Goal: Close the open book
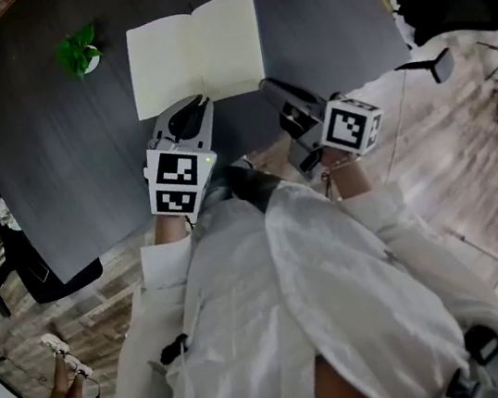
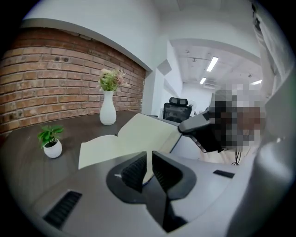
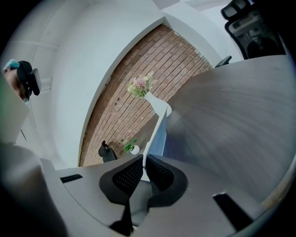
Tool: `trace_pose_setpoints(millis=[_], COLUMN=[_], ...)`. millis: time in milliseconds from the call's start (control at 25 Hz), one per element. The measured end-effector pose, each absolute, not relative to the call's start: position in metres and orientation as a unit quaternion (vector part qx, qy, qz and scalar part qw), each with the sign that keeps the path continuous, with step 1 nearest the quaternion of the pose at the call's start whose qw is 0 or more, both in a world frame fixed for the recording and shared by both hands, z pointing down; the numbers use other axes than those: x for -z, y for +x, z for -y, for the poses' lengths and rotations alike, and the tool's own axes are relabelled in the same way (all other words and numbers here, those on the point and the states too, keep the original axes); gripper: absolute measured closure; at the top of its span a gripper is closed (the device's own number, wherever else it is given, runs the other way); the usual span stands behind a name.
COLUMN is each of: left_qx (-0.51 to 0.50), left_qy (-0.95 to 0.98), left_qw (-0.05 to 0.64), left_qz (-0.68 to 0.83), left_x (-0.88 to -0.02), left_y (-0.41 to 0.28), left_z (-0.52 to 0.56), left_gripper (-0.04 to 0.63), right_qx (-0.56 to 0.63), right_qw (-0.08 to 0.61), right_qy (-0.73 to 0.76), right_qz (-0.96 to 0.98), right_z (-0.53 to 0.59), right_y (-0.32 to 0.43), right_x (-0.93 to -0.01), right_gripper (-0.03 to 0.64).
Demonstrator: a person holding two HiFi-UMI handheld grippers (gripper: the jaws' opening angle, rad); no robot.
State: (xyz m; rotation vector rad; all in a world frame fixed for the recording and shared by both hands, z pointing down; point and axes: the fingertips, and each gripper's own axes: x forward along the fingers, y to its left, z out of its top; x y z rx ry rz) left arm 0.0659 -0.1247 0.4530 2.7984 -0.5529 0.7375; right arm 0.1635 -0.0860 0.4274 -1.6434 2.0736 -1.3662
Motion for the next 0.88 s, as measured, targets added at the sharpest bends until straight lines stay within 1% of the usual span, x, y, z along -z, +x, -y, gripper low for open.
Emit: trace_pose_setpoints(millis=[200, 400, 640, 880], left_qx=[-0.225, -0.217, -0.197, -0.184], left_qy=[0.94, 0.934, 0.93, 0.921], left_qw=[0.139, 0.159, 0.188, 0.216], left_qz=[0.214, 0.234, 0.246, 0.267], left_x=[-0.446, -0.444, -0.441, -0.441], left_y=[0.051, 0.036, 0.023, 0.009], left_z=[0.133, 0.14, 0.145, 0.151], left_gripper=[0.563, 0.569, 0.577, 0.581], right_qx=[0.433, 0.417, 0.386, 0.366], right_qw=[0.054, 0.036, -0.024, -0.056], right_qy=[-0.535, -0.513, -0.498, -0.482], right_qz=[-0.723, -0.749, -0.776, -0.794], right_z=[0.094, 0.104, 0.113, 0.123], right_y=[0.148, 0.127, 0.113, 0.102], right_x=[-0.414, -0.402, -0.395, -0.389], right_gripper=[0.589, 0.589, 0.589, 0.589])
